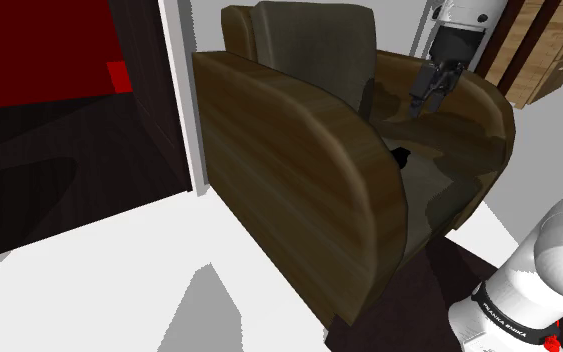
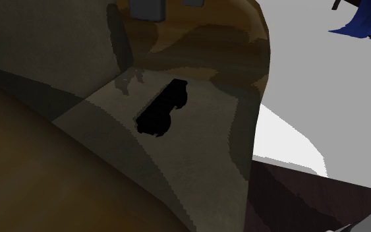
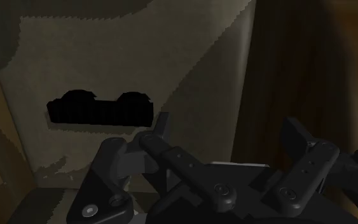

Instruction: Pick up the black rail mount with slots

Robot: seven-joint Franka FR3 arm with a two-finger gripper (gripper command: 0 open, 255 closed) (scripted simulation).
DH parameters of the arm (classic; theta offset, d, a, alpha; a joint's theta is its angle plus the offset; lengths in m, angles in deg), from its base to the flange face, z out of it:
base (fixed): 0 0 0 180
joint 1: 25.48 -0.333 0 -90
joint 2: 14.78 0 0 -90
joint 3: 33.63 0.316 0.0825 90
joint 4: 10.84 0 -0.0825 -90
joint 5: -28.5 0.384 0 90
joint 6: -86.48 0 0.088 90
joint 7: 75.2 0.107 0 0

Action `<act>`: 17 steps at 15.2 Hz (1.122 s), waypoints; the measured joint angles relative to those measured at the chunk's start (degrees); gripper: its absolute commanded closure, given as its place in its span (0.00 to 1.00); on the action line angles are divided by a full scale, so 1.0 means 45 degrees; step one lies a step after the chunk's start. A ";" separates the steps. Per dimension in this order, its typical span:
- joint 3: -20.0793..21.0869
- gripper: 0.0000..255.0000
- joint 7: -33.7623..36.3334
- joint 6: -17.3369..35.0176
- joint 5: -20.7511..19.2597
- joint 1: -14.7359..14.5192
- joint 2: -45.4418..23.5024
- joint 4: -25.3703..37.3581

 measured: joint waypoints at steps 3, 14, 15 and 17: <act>-0.0372 0.00 -0.0910 0.0247 -0.0295 -0.0138 0.0058 -0.0334; -0.4155 0.00 -0.9493 0.3290 -0.3144 -0.1243 -0.0856 -0.2309; -0.4544 0.00 -1.0282 0.3705 -0.3354 -0.1398 -0.1209 -0.2338; -0.5324 0.00 -1.1882 0.4496 -0.3757 -0.1677 -0.1819 -0.2403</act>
